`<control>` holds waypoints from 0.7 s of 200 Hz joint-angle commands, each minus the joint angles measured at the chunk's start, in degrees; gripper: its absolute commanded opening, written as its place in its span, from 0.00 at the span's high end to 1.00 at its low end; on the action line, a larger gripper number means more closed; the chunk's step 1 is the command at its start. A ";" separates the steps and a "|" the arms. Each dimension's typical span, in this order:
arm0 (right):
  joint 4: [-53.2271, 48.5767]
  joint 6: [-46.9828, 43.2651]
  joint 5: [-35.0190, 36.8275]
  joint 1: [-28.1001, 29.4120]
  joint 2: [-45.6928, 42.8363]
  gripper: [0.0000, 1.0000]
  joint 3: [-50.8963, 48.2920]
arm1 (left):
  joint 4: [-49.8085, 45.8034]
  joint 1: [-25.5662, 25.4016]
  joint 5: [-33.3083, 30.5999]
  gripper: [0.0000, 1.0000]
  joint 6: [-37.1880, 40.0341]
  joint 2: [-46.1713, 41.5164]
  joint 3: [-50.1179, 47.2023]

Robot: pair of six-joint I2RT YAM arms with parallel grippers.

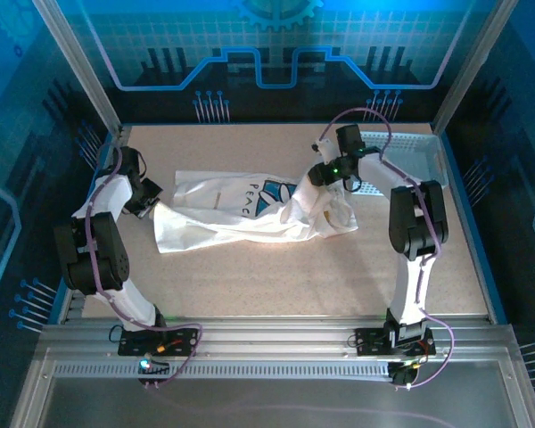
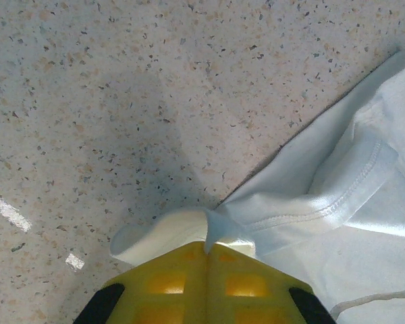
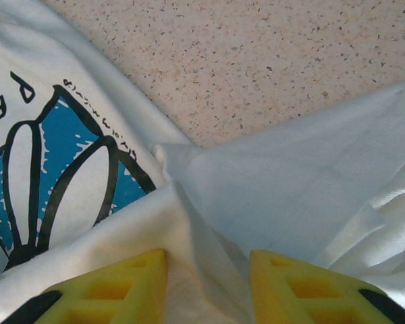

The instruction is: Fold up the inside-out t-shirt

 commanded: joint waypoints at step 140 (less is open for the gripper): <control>-1.36 6.80 6.03 -0.05 -21.11 1.00 -9.55 | -1.93 0.93 1.80 1.00 0.14 -3.13 1.74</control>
